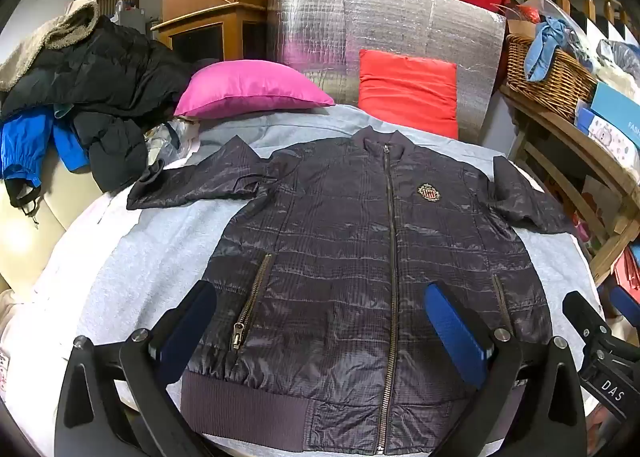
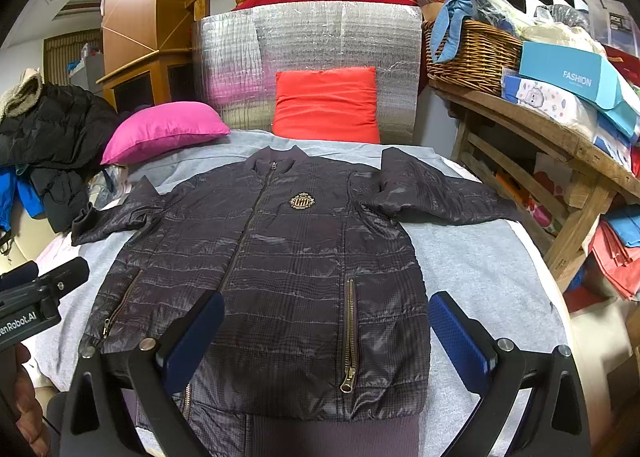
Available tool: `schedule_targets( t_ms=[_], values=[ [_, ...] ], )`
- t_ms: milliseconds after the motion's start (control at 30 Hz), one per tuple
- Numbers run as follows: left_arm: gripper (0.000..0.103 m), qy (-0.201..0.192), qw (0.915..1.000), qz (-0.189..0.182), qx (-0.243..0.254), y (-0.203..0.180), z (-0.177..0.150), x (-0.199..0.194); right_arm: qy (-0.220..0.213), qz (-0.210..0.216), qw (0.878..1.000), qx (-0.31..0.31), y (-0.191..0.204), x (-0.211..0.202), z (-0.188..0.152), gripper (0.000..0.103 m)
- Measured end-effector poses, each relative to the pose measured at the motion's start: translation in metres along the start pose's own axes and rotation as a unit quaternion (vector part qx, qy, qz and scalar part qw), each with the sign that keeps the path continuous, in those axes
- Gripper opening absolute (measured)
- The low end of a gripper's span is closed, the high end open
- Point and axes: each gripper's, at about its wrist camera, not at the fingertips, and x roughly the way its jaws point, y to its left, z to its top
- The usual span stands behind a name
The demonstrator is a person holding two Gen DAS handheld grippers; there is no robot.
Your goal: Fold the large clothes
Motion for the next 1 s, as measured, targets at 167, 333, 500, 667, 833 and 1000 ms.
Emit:
schedule_targets(
  t_ms=[167, 333, 500, 667, 833, 1000],
  values=[
    [0.103, 0.001, 1.0000, 0.000, 0.001, 0.0000, -0.0002, 0.0000, 0.000, 0.000, 1.000, 0.000, 0.0002, 0.0004, 0.0004, 0.103],
    [0.103, 0.002, 1.0000, 0.001, 0.001, 0.0008, 0.0000, 0.0003, 0.001, 0.000, 1.000, -0.001, 0.0001, 0.0003, 0.0002, 0.103],
    [0.103, 0.000, 1.0000, 0.002, 0.002, 0.0000, -0.0001, -0.0002, 0.001, 0.000, 1.000, -0.002, 0.0007, 0.0009, 0.0008, 0.103],
    [0.103, 0.000, 1.0000, 0.002, 0.001, 0.0003, -0.0001, -0.0004, 0.002, 0.000, 1.000, -0.001, 0.0007, 0.0022, -0.0008, 0.103],
    [0.103, 0.000, 1.0000, 0.002, 0.003, 0.0002, -0.0001, -0.0005, 0.001, 0.000, 1.000, -0.001, 0.0000, 0.0018, -0.0010, 0.103],
    [0.103, -0.001, 1.0000, 0.003, 0.002, 0.0001, -0.0002, -0.0006, 0.001, -0.001, 1.000, -0.001, -0.0007, 0.0022, -0.0015, 0.103]
  ],
)
